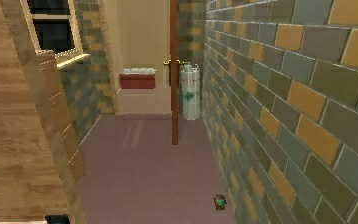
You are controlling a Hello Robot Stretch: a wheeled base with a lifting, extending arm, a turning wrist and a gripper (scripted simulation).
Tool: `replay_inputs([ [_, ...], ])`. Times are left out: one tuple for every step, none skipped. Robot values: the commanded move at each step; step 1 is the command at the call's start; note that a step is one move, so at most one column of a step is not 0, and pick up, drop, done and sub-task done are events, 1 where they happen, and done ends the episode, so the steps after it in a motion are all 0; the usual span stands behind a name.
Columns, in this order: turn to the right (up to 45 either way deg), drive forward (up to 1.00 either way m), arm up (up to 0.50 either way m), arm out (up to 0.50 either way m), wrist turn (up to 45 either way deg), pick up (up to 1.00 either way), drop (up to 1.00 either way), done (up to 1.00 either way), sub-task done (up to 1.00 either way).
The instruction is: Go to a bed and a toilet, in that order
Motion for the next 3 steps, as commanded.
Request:
replay_inputs([
  [0.0,0.70,0.00,0.00,0.0,0.00,0.00,0.00,0.00],
  [-27.0,0.00,0.00,0.00,0.0,0.00,0.00,0.00,0.00],
  [0.0,1.00,0.00,0.00,0.0,0.00,0.00,0.00,0.00],
])
